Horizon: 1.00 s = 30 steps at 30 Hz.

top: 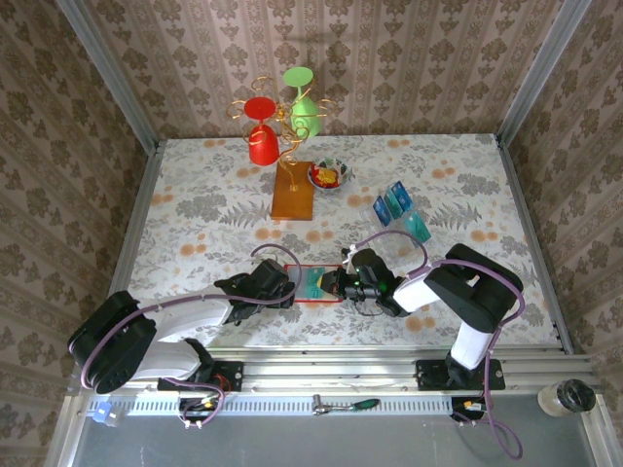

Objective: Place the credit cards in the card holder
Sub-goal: Insert the credit card into the card slot.

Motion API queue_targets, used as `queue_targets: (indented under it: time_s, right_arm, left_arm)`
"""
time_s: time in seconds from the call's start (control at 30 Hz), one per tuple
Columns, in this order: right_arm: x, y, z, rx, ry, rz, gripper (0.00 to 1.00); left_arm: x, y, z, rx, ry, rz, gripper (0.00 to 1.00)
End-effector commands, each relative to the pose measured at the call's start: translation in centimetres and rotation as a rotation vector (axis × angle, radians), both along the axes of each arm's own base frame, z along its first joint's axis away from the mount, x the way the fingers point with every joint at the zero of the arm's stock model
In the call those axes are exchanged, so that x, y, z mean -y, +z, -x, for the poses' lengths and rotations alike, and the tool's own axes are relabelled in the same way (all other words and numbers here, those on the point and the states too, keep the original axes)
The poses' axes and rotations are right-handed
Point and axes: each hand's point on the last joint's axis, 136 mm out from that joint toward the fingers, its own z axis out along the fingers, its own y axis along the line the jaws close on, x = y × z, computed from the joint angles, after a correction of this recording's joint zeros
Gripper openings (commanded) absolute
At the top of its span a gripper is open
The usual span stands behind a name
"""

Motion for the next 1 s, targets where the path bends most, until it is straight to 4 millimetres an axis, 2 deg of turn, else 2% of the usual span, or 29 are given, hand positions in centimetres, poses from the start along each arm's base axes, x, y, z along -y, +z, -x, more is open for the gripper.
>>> queue_targets:
  time_s: [0.0,0.37,0.47,0.57,0.67,0.83,0.93,0.97]
  right_arm:
    - [1.4,-3.3,1.3,-0.077,-0.016,0.093,0.0]
    - [0.4,-3.9,1.5,-0.105,0.028,0.107,0.01]
    - [0.3,-3.5,1.6,-0.095,0.056,0.129,0.11]
    - [0.3,-2.5,1.3,-0.069,0.091,0.169,0.32]
    - [0.5,-1.2,0.8,-0.04,0.115,0.215,0.45]
    - [1.0,1.0,-0.2,0.0,0.13,0.259,0.52]
    - [1.1,1.7,-0.5,0.014,0.141,0.288,0.5]
    - [1.1,1.8,-0.6,0.017,0.147,0.299,0.45]
  left_arm:
    - [-1.0,-0.8,0.7,-0.02,0.01,-0.039,1.0]
    - [-1.0,-0.8,0.8,-0.022,0.009,-0.039,1.0]
    - [-0.9,-0.8,0.8,-0.021,0.009,-0.038,1.0]
    - [-1.0,-0.8,0.7,-0.02,0.008,-0.038,1.0]
    - [-1.0,-0.9,0.8,-0.021,0.008,-0.039,1.0]
    - [-1.0,-1.0,0.8,-0.022,0.008,-0.035,1.0]
    - [-0.9,-0.9,0.8,-0.019,0.007,-0.031,1.0]
    - [-1.0,-0.9,0.9,-0.019,0.007,-0.031,1.0]
